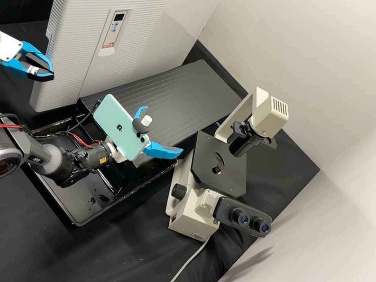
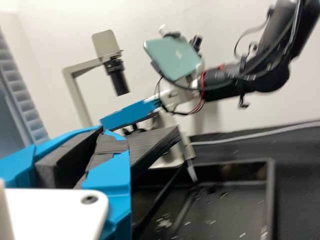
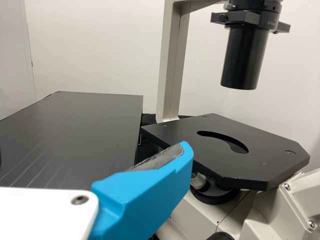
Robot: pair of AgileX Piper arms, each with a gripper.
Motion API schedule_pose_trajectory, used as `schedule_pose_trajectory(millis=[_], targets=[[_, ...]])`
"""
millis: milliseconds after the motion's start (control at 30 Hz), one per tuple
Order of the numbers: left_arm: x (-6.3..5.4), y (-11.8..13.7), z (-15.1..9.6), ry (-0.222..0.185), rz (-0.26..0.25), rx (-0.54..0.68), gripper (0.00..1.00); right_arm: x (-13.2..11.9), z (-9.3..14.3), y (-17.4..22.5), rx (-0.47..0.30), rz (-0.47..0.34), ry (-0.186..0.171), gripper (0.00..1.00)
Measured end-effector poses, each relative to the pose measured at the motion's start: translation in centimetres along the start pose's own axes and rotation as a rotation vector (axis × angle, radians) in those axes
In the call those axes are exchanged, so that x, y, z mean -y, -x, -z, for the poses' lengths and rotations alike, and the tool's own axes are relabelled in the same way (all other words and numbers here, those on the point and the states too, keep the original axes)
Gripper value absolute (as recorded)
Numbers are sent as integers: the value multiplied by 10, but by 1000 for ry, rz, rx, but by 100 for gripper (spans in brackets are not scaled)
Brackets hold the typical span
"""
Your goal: Close the incubator door
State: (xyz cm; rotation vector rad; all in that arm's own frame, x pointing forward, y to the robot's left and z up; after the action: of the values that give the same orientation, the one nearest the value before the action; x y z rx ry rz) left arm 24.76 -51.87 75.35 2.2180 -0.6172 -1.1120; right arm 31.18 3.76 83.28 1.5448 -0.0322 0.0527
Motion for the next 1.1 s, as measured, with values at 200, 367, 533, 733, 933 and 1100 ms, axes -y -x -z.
schedule_pose_trajectory(millis=[200, 367, 533, 733, 933, 1100], targets=[[-5, 23, -5, -131, 53, -264, 100, 0, 0, 0, 0, 0, 0, 100], [-11, 76, 26, 233, 41, -985, 100, 0, 0, 0, 0, 0, 0, 100], [-8, 115, 14, 509, -83, -1302, 100, 0, 0, 0, 0, 0, 0, 100], [-6, 103, 2, 501, -14, -1175, 100, 0, 0, 0, 0, 0, 0, 100], [-5, 94, -3, 467, 12, -1124, 100, 0, 0, 0, 0, 0, 0, 100], [-6, 87, -7, 385, 30, -1093, 100, 0, 0, 0, 0, 0, 0, 100]])
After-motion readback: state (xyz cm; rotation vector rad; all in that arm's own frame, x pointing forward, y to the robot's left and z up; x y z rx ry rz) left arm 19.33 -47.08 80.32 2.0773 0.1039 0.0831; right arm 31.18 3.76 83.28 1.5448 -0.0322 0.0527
